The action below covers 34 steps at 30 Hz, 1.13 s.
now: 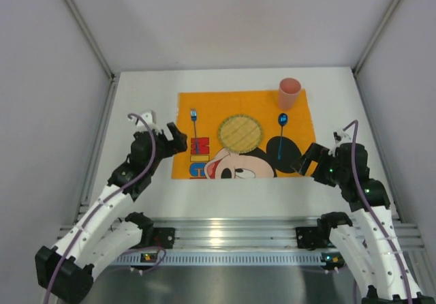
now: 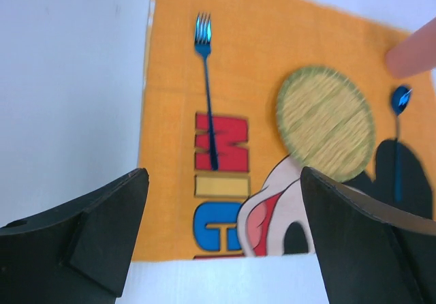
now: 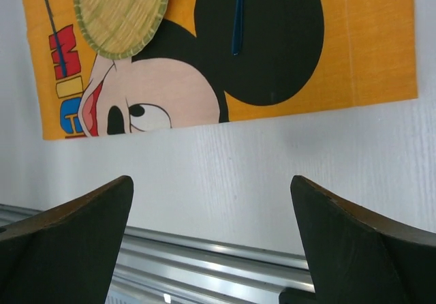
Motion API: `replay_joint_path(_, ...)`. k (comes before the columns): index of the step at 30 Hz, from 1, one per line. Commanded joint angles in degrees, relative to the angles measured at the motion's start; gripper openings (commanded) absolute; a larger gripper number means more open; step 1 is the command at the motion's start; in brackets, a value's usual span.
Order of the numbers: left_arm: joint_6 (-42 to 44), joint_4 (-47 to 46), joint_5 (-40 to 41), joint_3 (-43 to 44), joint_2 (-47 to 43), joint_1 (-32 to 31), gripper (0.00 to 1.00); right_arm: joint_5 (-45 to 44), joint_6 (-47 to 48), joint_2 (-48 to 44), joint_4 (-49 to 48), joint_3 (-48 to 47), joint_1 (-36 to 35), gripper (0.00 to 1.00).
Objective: Set the dinner table for one person
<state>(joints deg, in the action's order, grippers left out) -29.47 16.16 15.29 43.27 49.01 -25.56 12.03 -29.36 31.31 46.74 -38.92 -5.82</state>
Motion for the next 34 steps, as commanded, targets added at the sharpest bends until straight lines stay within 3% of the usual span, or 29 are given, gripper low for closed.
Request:
replay_joint_path(1,-5.2,-16.8,-3.2,-13.4,-3.7,0.4,0.98,6.4,-2.8,-0.3,-6.7,0.1,0.6,1.00)
replay_joint_path(4,-6.9,-13.5,-1.2,-11.8,-3.3,0.3,0.98,6.8,-1.8,0.9,-7.7,-0.4,0.6,1.00)
replay_joint_path(7,-1.8,-8.8,1.2,-5.8,-0.2,0.2,0.99,6.5,-2.6,1.0,-8.1,0.3,-0.4,1.00)
replay_joint_path(13,0.8,-0.1,3.5,-0.7,-0.1,0.2,0.98,1.1,-10.5,0.4,-6.1,3.3,-0.6,1.00)
replay_joint_path(17,1.1,6.6,3.3,0.1,-1.5,-1.3,0.89,3.5,-8.9,0.2,-7.2,3.2,-0.6,1.00)
replay_joint_path(23,3.3,7.6,8.0,-1.3,-3.8,-4.1,0.89,1.6,-9.4,2.4,-8.2,3.1,-1.8,1.00)
replay_joint_path(28,4.4,7.4,13.5,-0.8,-2.0,-4.7,0.99,2.1,-7.6,3.0,-8.6,3.1,-1.8,1.00)
replay_joint_path(34,11.7,-3.4,21.2,-5.1,0.3,-4.6,0.98,-3.0,-4.0,3.4,-5.2,-1.9,-1.8,1.00)
